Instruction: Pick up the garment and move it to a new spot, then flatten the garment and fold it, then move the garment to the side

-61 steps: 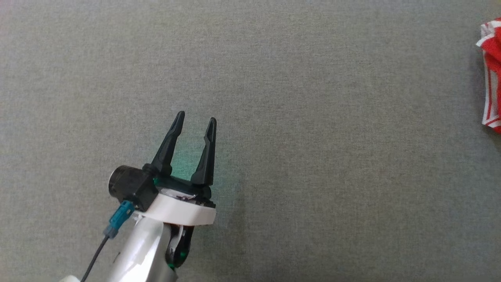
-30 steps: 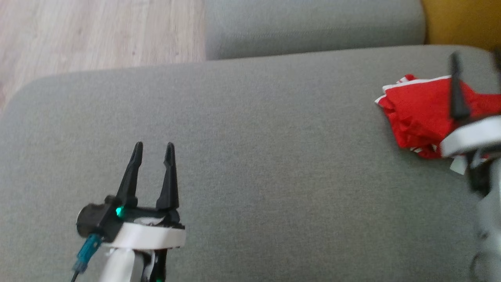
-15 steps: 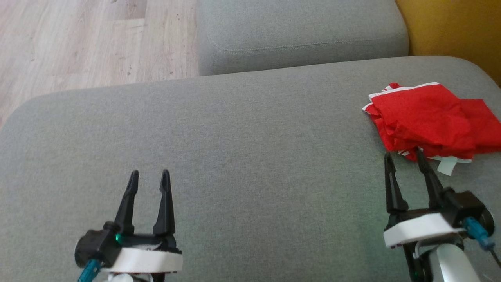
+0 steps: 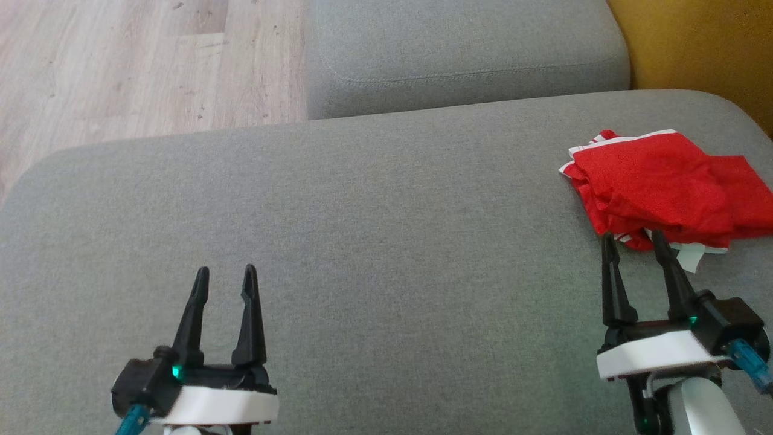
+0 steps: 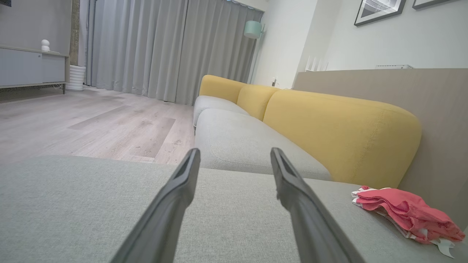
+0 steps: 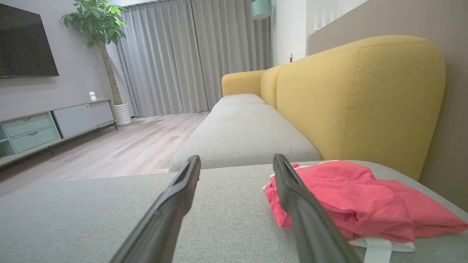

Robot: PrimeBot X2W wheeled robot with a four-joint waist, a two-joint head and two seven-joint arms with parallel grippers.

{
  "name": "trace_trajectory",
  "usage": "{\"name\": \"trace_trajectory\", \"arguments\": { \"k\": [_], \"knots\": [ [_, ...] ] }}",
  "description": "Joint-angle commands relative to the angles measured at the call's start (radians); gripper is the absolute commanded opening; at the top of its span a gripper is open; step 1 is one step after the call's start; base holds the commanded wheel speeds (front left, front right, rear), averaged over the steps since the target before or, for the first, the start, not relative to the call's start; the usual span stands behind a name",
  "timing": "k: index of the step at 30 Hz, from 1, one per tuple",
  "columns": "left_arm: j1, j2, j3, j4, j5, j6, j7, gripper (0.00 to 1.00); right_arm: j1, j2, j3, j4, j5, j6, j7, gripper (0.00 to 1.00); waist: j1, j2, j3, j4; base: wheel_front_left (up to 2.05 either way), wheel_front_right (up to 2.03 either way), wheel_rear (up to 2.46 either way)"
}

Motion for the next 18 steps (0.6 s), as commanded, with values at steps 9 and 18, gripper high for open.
{"name": "trace_trajectory", "arguments": {
  "k": [9,18],
  "knots": [
    [-0.027,0.003,0.050,-0.036,-0.030,-0.008,-0.005,1.00,-0.026,-0.002,0.032,-0.039,0.027,0.007,-0.011,1.00,0.0000,-0.0001,0.005,0.000,0.00,0.00,0.00],
    [-0.030,0.003,0.048,-0.016,-0.045,-0.011,-0.005,1.00,-0.025,-0.002,0.031,-0.031,0.033,0.007,-0.011,1.00,0.0000,-0.0001,0.010,0.004,0.00,0.00,0.00]
  ]
}}
